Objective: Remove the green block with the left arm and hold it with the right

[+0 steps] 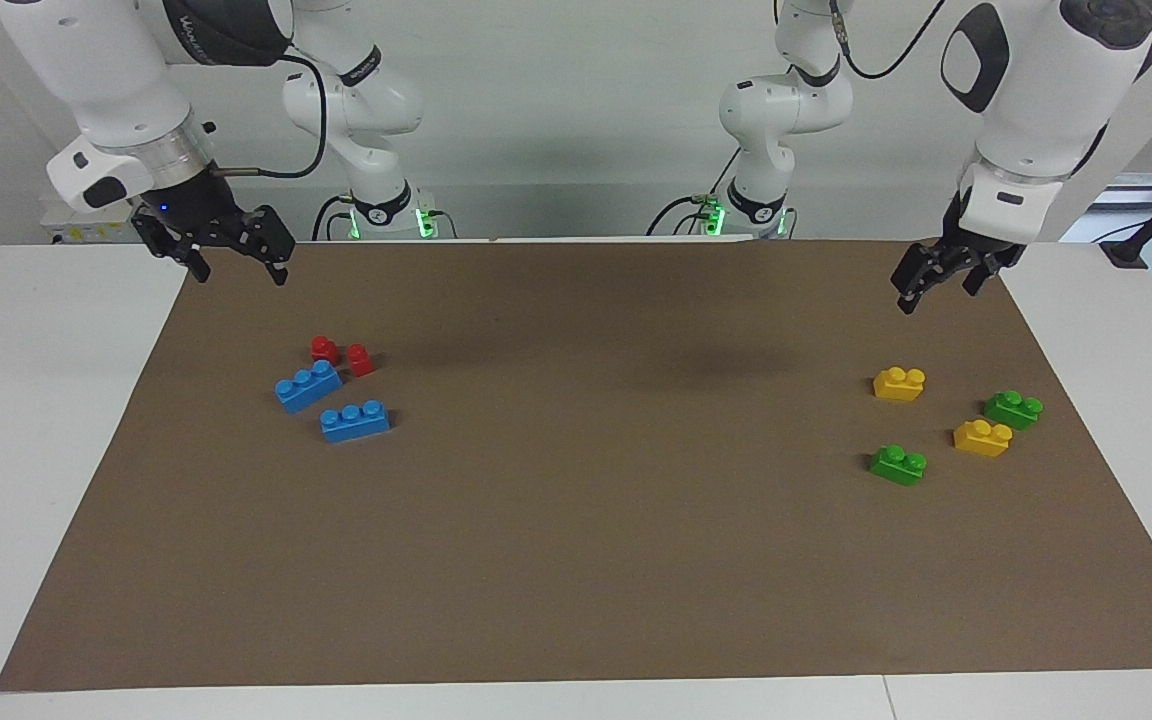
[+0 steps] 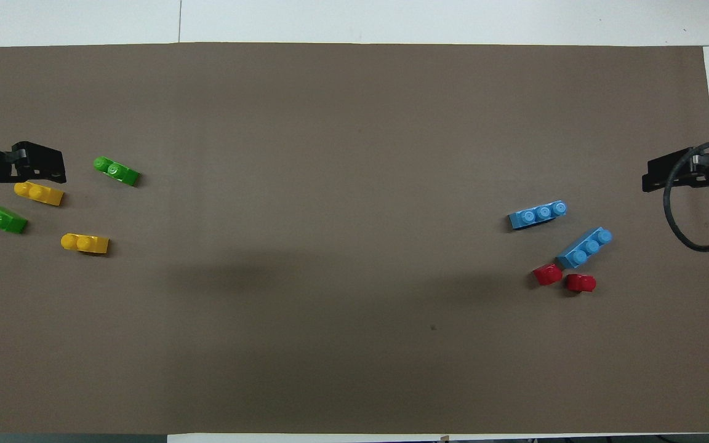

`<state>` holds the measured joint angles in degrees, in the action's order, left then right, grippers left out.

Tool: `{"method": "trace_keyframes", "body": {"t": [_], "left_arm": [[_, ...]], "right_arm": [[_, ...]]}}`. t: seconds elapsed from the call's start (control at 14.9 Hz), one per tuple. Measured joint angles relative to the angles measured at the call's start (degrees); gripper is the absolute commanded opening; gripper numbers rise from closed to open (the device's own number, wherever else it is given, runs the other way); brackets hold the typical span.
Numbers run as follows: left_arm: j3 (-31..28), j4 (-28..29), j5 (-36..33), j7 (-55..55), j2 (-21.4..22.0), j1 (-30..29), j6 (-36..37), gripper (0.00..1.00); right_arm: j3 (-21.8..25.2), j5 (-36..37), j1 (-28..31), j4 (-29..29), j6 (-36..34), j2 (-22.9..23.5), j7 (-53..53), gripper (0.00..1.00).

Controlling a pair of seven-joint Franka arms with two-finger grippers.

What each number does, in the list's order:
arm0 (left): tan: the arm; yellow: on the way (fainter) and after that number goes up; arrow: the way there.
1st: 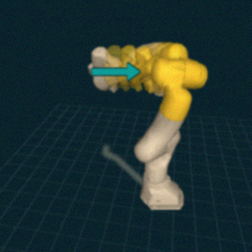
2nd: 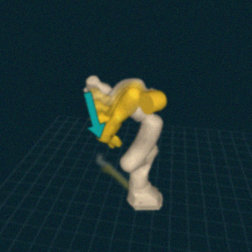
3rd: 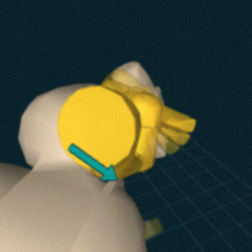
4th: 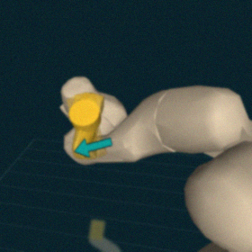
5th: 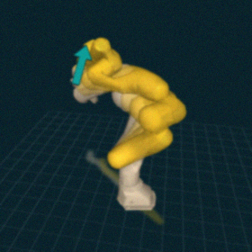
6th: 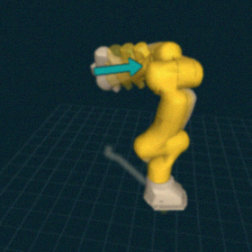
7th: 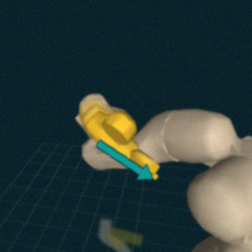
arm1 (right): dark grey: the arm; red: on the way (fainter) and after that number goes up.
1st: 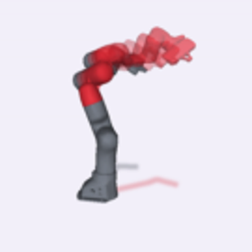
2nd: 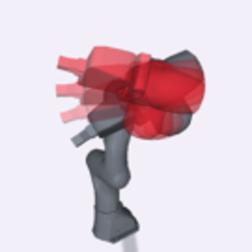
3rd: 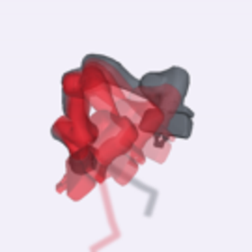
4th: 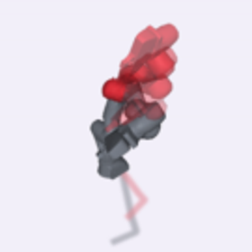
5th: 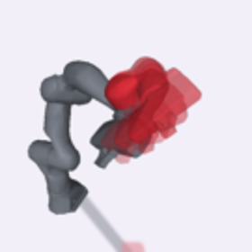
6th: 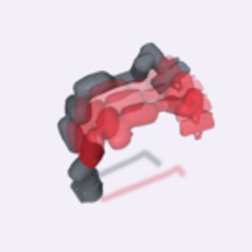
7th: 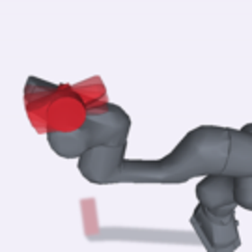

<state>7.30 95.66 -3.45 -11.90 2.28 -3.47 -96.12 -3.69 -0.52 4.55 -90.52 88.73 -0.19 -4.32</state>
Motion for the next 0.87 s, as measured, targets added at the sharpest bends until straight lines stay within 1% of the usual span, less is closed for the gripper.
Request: {"method": "trace_keyframes", "body": {"t": [0.33,0.6,0.87], "left_arm": [[0.0,1.5,0.8,6.9,3.3,0.0,4.2,1.0],[-0.2,2.2,4.3,7.4,4.9,0.0,4.6,1.0],[-0.4,2.3,4.9,7.4,5.2,0.0,4.7,1.0]], "right_arm": [[0.0,0.1,0.0,-0.1,-0.5,0.0,0.0,1.0],[0.0,0.8,0.0,-0.1,-0.5,0.0,1.3,1.0],[0.0,1.9,-0.1,-0.1,-0.5,0.0,2.7,1.0]]}}
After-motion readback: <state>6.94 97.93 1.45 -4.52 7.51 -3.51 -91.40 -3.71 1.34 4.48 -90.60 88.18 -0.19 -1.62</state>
